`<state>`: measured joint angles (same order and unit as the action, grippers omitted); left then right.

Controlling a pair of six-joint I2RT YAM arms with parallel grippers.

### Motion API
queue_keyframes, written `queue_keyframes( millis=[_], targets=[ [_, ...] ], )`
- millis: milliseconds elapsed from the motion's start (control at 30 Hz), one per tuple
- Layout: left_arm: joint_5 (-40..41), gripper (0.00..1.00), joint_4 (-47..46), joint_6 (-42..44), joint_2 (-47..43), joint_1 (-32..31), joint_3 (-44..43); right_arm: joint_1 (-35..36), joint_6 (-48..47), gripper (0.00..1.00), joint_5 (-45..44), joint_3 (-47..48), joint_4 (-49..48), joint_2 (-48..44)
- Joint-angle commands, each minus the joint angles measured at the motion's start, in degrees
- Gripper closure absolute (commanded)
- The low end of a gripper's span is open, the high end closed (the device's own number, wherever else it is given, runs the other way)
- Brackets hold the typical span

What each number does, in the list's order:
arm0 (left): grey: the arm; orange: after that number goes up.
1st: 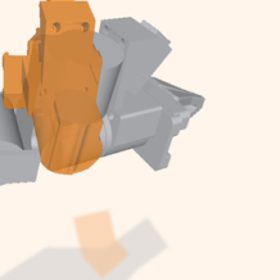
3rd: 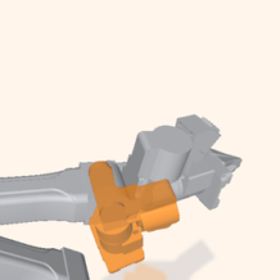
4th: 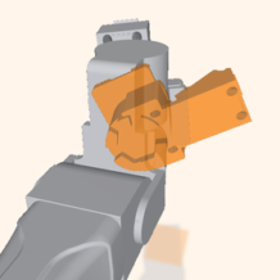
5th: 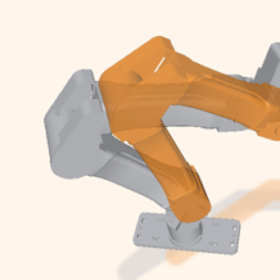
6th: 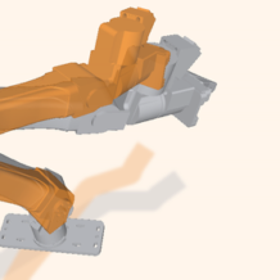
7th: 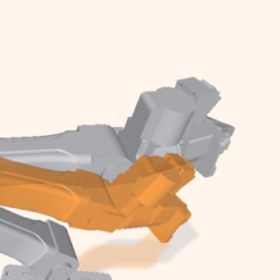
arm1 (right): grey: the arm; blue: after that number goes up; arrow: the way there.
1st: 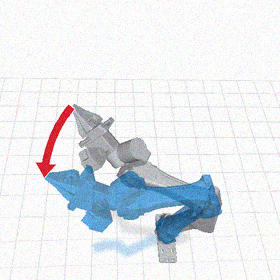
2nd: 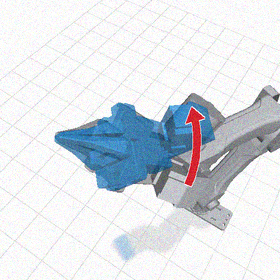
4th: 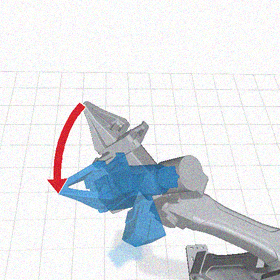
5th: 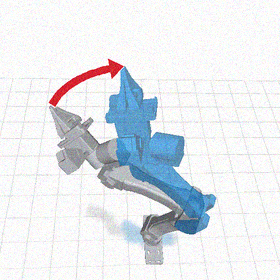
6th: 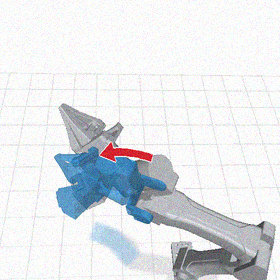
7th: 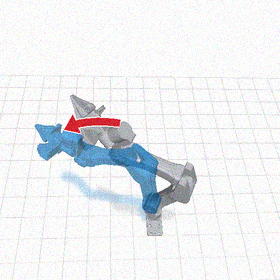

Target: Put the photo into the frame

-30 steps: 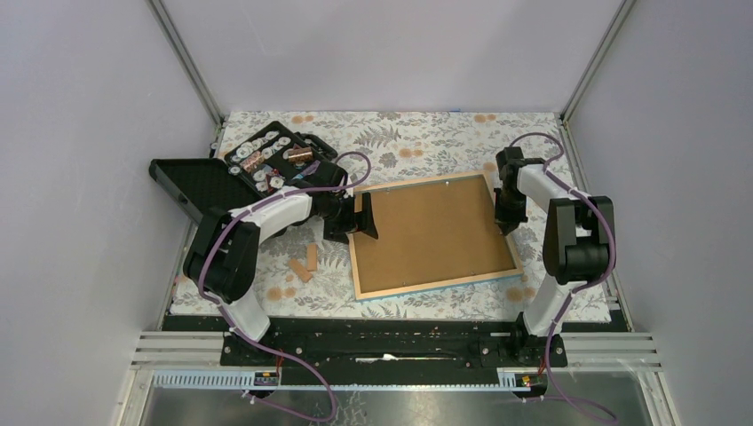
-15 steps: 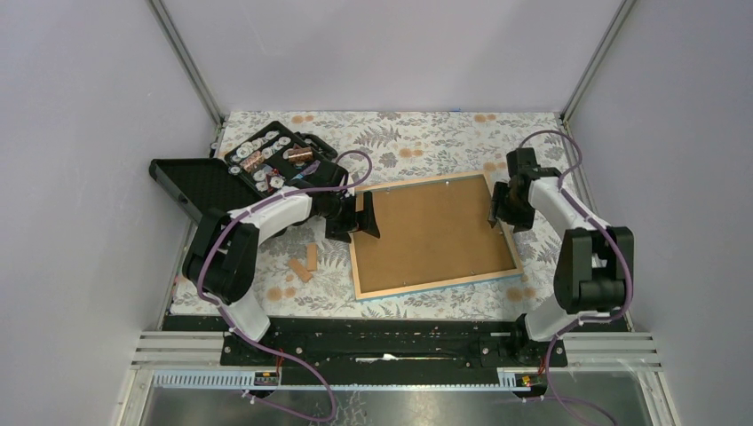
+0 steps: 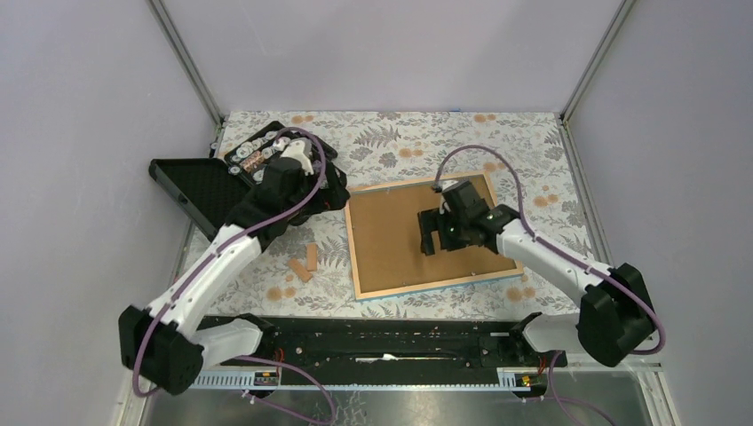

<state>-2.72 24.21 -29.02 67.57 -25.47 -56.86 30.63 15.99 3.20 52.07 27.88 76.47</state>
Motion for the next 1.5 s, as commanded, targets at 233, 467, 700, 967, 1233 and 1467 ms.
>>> queue_keyframes(
  millis=[233,467,700,967,1233,1467],
  targets=[
    [14.81,0.01,-5.48,-1.48,-7.90,0.84,3.86,19.79,-10.78,0.11,-3.71,-5.74,-14.62,-4.16],
    [12.48,0.01,-4.74,-1.79,-5.26,1.83,2.90,32.28,-24.38,0.06,-4.52,-3.48,-11.15,5.02],
    [10.82,0.01,-4.94,-1.97,-4.02,2.89,2.96,38.05,-29.69,0.23,-11.34,0.81,-7.94,16.84],
    [8.62,0.01,-5.28,-2.34,-2.68,3.68,2.80,38.34,-27.52,0.76,-15.93,0.88,-8.89,20.47],
    [-8.87,0.01,-5.85,0.11,7.34,3.94,-0.08,38.37,-29.95,1.00,-15.04,-2.75,-14.86,8.59],
    [-31.16,0.01,-12.06,-10.89,13.60,4.59,3.59,38.07,-33.50,1.00,-16.08,-8.03,-22.61,-0.63]
  ],
)
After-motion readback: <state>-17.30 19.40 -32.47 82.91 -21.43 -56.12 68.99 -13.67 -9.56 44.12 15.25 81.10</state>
